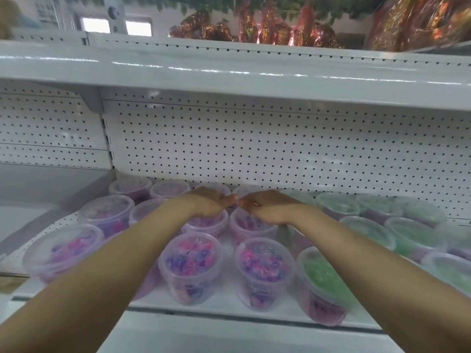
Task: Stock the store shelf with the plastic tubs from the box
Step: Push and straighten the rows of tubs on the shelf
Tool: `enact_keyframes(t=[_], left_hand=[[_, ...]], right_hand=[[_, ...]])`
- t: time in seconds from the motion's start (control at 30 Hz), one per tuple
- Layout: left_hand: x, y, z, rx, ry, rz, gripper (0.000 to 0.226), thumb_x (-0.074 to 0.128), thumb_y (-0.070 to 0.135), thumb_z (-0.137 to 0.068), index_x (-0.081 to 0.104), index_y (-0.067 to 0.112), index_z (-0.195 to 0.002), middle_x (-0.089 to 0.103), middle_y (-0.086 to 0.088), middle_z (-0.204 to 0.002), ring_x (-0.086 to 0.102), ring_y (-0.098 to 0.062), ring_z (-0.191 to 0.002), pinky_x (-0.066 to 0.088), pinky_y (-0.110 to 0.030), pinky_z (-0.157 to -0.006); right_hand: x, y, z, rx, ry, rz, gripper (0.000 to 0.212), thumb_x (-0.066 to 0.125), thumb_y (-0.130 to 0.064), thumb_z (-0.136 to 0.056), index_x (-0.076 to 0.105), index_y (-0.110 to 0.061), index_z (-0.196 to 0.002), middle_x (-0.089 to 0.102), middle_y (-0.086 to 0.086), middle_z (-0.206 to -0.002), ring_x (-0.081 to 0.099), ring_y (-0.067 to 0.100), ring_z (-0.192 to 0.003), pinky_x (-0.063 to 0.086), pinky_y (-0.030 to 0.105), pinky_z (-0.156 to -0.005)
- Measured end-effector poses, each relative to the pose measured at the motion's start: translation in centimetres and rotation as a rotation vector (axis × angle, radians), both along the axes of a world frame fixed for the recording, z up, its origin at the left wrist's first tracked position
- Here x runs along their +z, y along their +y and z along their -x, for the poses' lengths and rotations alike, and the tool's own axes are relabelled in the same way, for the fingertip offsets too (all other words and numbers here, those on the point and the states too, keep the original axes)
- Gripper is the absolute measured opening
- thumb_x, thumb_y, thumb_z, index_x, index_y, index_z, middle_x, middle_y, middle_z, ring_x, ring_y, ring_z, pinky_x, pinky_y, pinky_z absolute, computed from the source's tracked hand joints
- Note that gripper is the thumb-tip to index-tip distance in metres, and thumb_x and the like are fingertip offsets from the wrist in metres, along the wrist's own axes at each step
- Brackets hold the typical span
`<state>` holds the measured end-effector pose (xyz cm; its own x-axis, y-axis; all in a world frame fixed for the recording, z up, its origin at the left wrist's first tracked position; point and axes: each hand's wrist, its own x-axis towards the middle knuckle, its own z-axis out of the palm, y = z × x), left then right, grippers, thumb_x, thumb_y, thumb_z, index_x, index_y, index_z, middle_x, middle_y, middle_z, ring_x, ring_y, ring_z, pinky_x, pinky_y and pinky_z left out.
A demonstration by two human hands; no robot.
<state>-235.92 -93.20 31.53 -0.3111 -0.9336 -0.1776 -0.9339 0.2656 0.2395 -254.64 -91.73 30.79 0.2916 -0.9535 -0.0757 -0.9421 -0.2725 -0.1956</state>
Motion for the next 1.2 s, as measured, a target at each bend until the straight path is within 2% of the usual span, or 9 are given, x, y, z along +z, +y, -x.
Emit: enact_keyframes(t=[0.17,0.3,0.53,0.7,0.8,0.9,1.0,1.1,1.2], left_hand=[[-0.5,1.2,-0.9,0.023,-0.061,0.006,0.092,0.011,0.088,-0.072,0.046,0.036,-0.139,0.048,-0.003,-0.145,0.043,-0.026,-0.133,0.034,-0.040,-0.110],[-0.9,2.3,-1.0,-0.025,-0.042,-0.009,0.075,0.013,0.077,-0.085,0.051,0.036,-0.135,0.052,0.001,-0.141,0.046,-0.022,-0.130,0.035,-0.040,-0.110],[-0.7,5.1,-1.3,-0.064,0.015,0.029,0.062,0.016,0.062,-0.096,0.054,0.029,-0.132,0.061,-0.002,-0.128,0.054,-0.020,-0.119,0.041,-0.033,-0.099],[-0.4,7.0,-2.4,-0.134,0.097,0.040,0.056,0.024,0.057,-0.098,0.048,0.027,-0.138,0.045,0.005,-0.146,0.042,-0.018,-0.133,0.032,-0.027,-0.101],[-0.3,8.4,-3.6,-0.188,0.091,0.080,0.047,0.041,0.054,-0.096,0.059,0.021,-0.123,0.057,0.006,-0.123,0.051,-0.014,-0.113,0.036,-0.024,-0.087],[-0.8,9.5,-5.5,-0.216,0.070,0.053,0.047,0.057,0.060,-0.084,0.063,0.028,-0.118,0.057,0.013,-0.124,0.052,-0.011,-0.113,0.041,-0.027,-0.094],[-1.5,10.2,-7.1,-0.239,0.055,0.019,0.051,0.068,0.058,-0.077,0.059,0.034,-0.121,0.058,0.011,-0.126,0.053,-0.010,-0.105,0.040,-0.024,-0.087],[-1.8,10.7,-8.3,-0.257,0.048,0.007,0.064,0.074,0.052,-0.074,0.051,0.038,-0.133,0.052,0.010,-0.138,0.051,-0.013,-0.120,0.040,-0.029,-0.101],[-1.9,11.0,-8.9,-0.268,-0.053,-0.007,0.072,0.073,0.043,-0.077,0.040,0.045,-0.140,0.042,0.009,-0.149,0.044,-0.016,-0.131,0.035,-0.035,-0.109]], right_hand=[[1.3,3.6,-0.8,0.032,0.058,0.019,0.035,0.028,-0.050,-0.103,0.056,-0.032,-0.094,0.059,-0.002,-0.091,0.056,0.020,-0.095,0.040,0.031,-0.076],[0.4,4.4,-1.1,0.045,0.145,-0.007,0.044,0.027,-0.047,-0.104,0.063,-0.021,-0.109,0.065,0.007,-0.119,0.057,0.025,-0.107,0.038,0.031,-0.077],[-1.1,4.9,-0.8,0.009,0.149,0.035,0.041,0.033,-0.045,-0.103,0.062,-0.018,-0.115,0.065,0.005,-0.116,0.060,0.027,-0.107,0.046,0.036,-0.083],[-0.7,8.0,-0.4,-0.003,0.032,0.067,0.044,0.042,-0.043,-0.102,0.052,-0.022,-0.139,0.056,0.004,-0.140,0.053,0.028,-0.127,0.044,0.040,-0.102],[-0.6,10.2,-0.6,-0.015,-0.011,0.100,0.044,0.050,-0.053,-0.095,0.061,-0.026,-0.129,0.065,0.003,-0.127,0.059,0.026,-0.117,0.048,0.039,-0.096],[-1.1,12.0,-1.8,-0.054,0.027,0.061,0.050,0.055,-0.063,-0.087,0.065,-0.031,-0.123,0.067,-0.003,-0.121,0.060,0.022,-0.113,0.049,0.035,-0.090],[-1.8,13.2,-3.1,-0.116,0.059,0.093,0.050,0.059,-0.067,-0.081,0.068,-0.029,-0.111,0.067,-0.005,-0.105,0.062,0.020,-0.102,0.048,0.032,-0.076],[-2.5,13.8,-3.5,-0.142,0.040,0.141,0.041,0.062,-0.060,-0.082,0.061,-0.020,-0.083,0.060,-0.006,-0.080,0.057,0.020,-0.085,0.042,0.031,-0.065],[-2.5,14.8,-3.6,-0.120,0.011,0.122,0.036,0.061,-0.051,-0.087,0.062,-0.015,-0.086,0.062,-0.002,-0.082,0.058,0.023,-0.086,0.047,0.034,-0.070]])
